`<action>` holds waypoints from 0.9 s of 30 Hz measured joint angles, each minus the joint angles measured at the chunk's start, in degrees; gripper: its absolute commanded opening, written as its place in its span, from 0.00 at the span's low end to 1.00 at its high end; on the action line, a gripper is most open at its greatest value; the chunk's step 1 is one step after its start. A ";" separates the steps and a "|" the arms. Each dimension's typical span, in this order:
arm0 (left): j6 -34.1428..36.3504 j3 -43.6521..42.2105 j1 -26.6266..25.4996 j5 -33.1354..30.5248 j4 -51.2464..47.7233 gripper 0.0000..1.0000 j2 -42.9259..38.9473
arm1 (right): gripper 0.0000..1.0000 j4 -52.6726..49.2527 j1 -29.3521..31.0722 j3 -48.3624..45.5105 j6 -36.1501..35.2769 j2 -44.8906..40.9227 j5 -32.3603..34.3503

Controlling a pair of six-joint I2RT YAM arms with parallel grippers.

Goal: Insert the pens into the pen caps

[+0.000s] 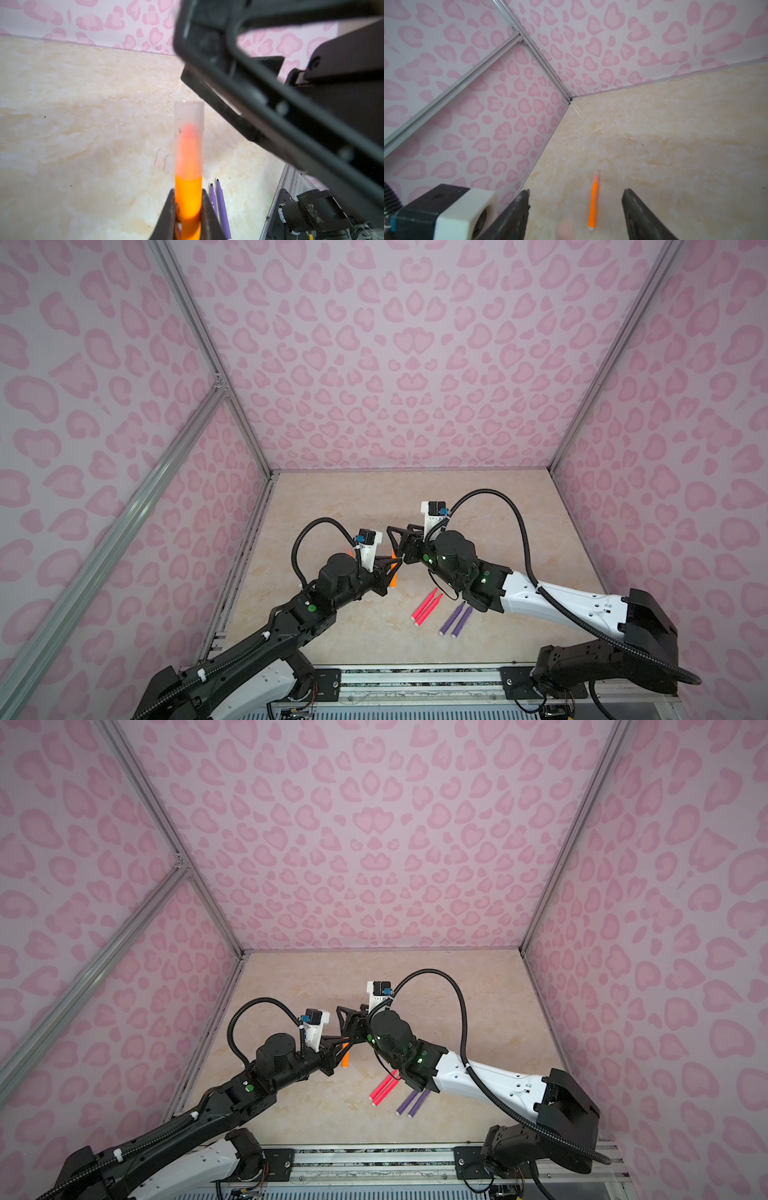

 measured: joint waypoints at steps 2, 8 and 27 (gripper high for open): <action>0.00 0.55 -0.04 -0.61 -0.31 0.03 0.15 | 0.65 -1.07 0.00 1.57 0.00 0.72 -0.24; 0.04 0.90 -0.04 -2.91 -0.70 0.03 0.66 | 0.56 -4.26 0.02 4.63 0.11 3.23 -0.28; 0.02 1.27 -0.04 -3.34 -0.83 0.03 1.46 | 0.26 -9.31 -0.22 9.73 -0.28 7.80 -0.98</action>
